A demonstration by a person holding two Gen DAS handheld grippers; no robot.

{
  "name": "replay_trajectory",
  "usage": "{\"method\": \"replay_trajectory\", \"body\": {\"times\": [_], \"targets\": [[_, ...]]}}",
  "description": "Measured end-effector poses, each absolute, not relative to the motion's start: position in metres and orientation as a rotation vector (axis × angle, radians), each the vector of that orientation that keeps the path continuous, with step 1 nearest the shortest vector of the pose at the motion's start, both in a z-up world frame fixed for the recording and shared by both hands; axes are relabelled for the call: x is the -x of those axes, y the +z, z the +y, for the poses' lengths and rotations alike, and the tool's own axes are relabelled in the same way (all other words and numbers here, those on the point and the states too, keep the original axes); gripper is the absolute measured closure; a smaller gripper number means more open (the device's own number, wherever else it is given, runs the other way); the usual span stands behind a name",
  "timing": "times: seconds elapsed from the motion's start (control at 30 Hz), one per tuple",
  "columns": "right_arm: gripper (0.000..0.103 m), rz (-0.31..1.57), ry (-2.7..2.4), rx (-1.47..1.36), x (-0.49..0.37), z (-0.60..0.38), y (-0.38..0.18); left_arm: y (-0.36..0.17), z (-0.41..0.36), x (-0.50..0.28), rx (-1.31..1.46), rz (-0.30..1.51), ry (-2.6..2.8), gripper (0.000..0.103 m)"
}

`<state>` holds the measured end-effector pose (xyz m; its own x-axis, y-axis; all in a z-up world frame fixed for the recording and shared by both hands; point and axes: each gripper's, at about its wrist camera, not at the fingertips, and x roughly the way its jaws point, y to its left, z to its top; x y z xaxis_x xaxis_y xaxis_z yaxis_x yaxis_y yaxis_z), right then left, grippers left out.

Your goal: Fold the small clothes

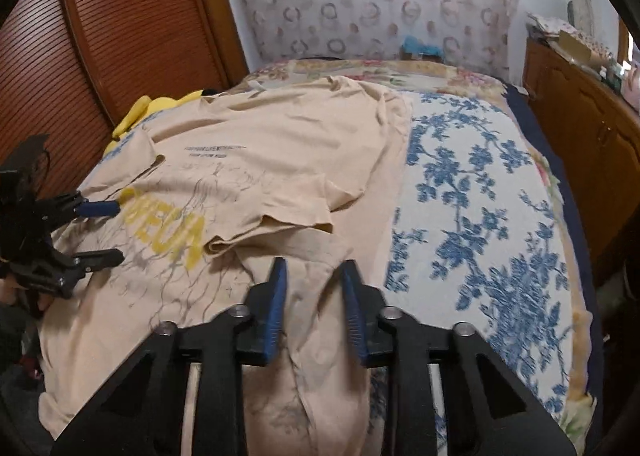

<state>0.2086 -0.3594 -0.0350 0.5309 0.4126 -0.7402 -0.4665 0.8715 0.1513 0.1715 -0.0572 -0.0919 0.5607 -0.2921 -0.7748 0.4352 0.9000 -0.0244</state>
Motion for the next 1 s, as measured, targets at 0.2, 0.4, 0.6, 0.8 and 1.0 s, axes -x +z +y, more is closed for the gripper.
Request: {"method": "replay_trajectory", "body": {"times": [0.2,0.4,0.6,0.8,1.0], "targets": [[0.099,0.810,0.668,0.095,-0.180,-0.346,-0.017,-0.092,-0.057,-0.171,-0.177,0.877,-0.431,0.021],[0.099,0.857,0.694,0.180,-0.157,-0.330,-0.027,-0.092,-0.056,-0.171,-0.176,0.877,-0.430,0.021],[0.077,0.918,0.719,0.167,-0.155,-0.330,-0.035,-0.092,-0.056,-0.171,-0.175,0.877,-0.430,0.021],[0.068,0.833,0.652,0.107,-0.156,-0.347,-0.015,-0.092,-0.056,-0.171,-0.176,0.876,-0.429,0.021],[0.067,0.860,0.433,0.197,-0.173,-0.353,-0.035,-0.092,-0.055,-0.171,-0.181,0.876,-0.427,0.021]]}}
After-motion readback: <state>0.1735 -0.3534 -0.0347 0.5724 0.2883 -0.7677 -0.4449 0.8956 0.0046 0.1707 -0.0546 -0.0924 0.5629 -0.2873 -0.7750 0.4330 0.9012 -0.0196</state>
